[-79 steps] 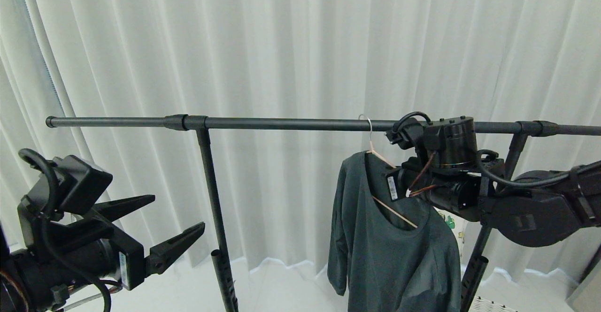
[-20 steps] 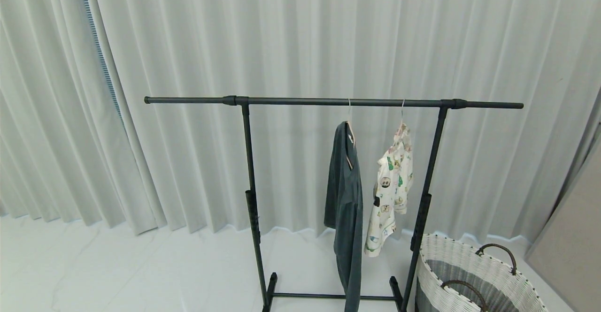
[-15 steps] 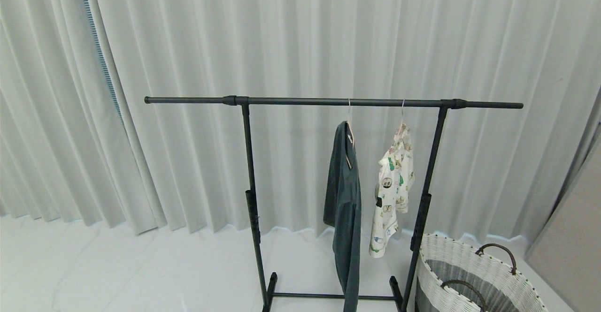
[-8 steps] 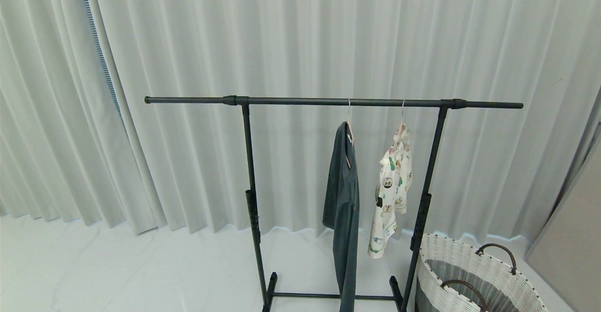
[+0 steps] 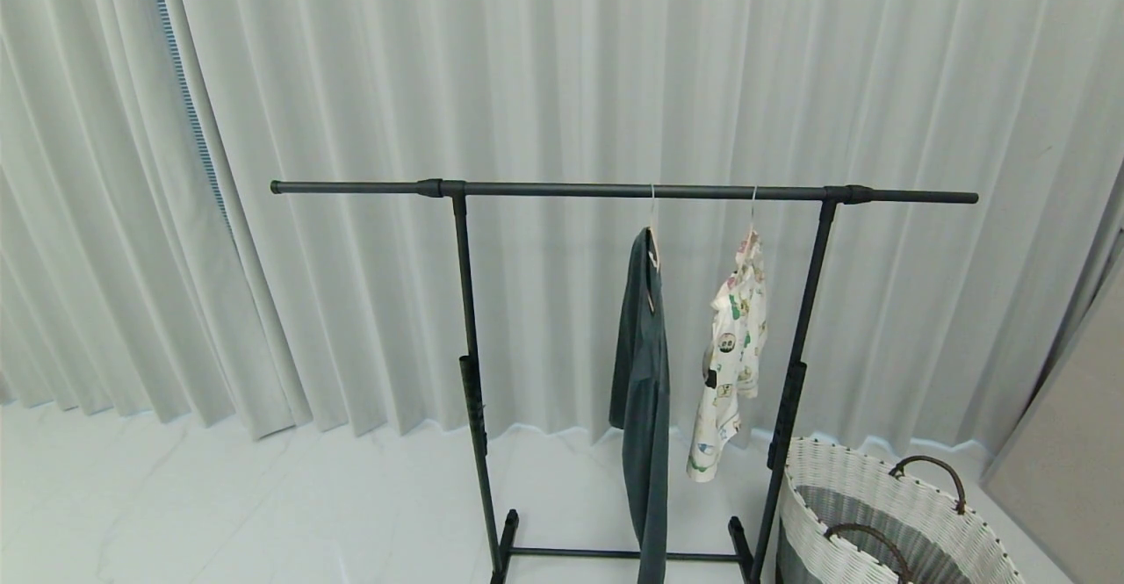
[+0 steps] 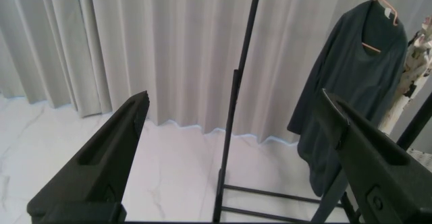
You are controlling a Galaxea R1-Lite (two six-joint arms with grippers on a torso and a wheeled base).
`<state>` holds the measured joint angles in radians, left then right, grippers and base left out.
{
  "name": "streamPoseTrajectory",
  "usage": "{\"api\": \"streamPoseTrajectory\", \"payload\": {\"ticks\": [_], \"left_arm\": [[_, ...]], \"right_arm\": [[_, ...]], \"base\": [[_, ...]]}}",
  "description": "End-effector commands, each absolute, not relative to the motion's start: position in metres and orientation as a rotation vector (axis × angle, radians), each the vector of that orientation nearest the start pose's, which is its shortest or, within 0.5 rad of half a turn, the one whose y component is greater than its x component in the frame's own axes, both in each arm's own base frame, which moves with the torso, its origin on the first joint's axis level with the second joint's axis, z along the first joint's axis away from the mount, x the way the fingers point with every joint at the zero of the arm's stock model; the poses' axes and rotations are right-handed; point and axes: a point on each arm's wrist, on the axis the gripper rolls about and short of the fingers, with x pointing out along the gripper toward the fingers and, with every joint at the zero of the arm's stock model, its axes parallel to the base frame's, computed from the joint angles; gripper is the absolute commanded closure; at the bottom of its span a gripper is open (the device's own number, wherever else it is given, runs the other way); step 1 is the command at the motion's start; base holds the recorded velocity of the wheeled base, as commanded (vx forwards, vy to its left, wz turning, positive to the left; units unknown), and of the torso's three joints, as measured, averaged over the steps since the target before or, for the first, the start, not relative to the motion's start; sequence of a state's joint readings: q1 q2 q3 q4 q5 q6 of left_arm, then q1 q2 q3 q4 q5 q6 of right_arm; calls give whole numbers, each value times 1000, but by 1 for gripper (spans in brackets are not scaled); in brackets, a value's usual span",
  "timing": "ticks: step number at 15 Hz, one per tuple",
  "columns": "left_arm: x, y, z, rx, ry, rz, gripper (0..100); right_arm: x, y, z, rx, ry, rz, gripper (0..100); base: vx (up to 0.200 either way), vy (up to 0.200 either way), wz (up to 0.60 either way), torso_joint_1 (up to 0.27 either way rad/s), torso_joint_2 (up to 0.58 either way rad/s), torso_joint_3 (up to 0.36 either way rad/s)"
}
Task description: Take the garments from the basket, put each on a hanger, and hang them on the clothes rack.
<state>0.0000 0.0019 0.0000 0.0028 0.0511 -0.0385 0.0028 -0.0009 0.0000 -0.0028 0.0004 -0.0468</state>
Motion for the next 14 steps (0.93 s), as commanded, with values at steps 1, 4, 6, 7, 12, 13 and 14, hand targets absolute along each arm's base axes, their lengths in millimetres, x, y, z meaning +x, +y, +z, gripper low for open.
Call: {"api": "streamPoseTrajectory", "payload": {"ticks": [1,4,6,7,12,13,14], "left_arm": [[-23,1,75,-38,4,51,0],[-23,1,75,-38,4,51,0],[-23,1,75,-38,4,52,0],[-23,1,75,-38,4,51,0],[-23,1,75,-40,4,52,0],[-23,1,75,-40,4,52,0],[-23,1,75,-38,4,52,0]], "right_arm": [[-20,0,76,-35,29,10,0],[-21,0,76,-29,18,16,0],[-23,0,76,-20,-2,8,0],[-23,0,76,-18,-2,8,0],[-23,0,76,-18,-2,6,0],[-23,0,76,-18,-2,5,0],[-23,0,76,-18,-2,8,0]], "base": [[0,0,0,0,0,0],[0,0,0,0,0,0],[0,0,0,0,0,0],[0,0,0,0,0,0],[0,0,0,0,0,0],[0,0,0,0,0,0],[0,0,0,0,0,0]]}}
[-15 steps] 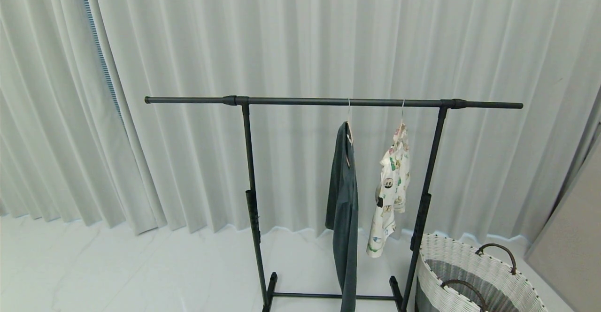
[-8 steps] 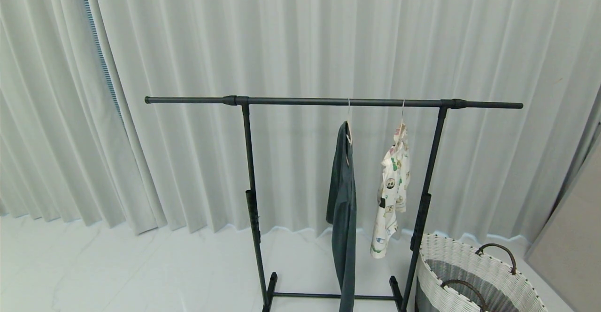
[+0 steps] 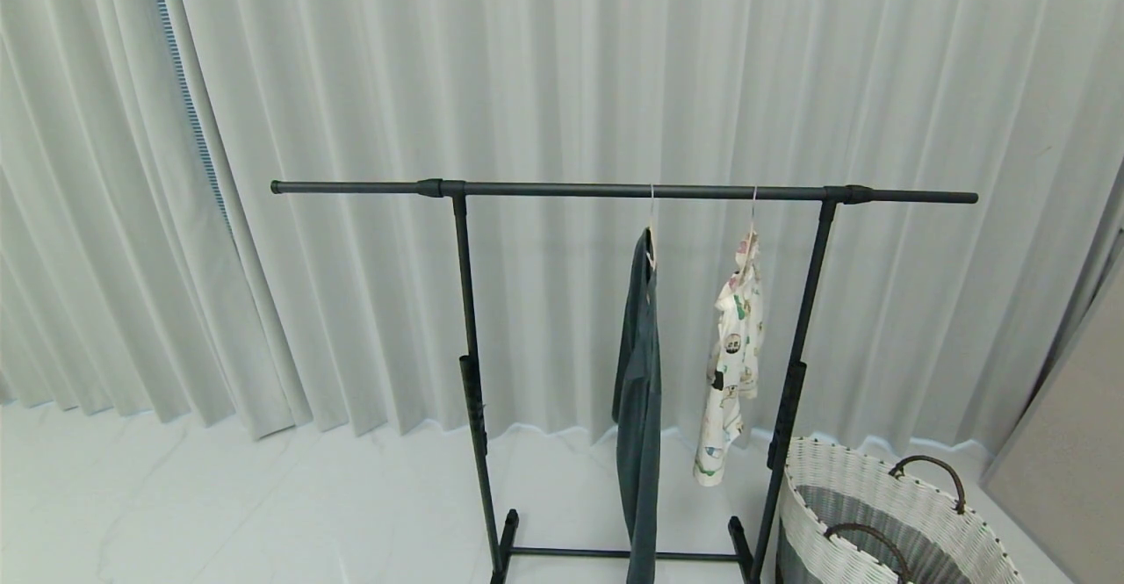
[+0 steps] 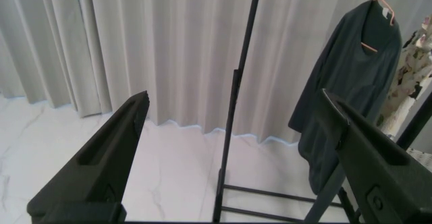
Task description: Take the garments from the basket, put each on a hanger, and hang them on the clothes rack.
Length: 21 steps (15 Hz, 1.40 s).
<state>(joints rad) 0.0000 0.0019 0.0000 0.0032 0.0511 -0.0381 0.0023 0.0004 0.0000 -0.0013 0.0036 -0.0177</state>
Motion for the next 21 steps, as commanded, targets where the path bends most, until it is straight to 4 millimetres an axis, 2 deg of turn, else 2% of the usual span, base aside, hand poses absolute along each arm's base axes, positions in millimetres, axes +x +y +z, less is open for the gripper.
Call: {"api": "streamPoseTrajectory", "payload": {"ticks": [1,21], "left_arm": [[-23,1,75,-38,4,52,0],[-23,1,75,-38,4,52,0]], "right_arm": [[-23,0,76,-20,-2,8,0],[-23,0,76,-23,-2,8,0]], "base": [[0,0,0,0,0,0],[0,0,0,0,0,0]]}}
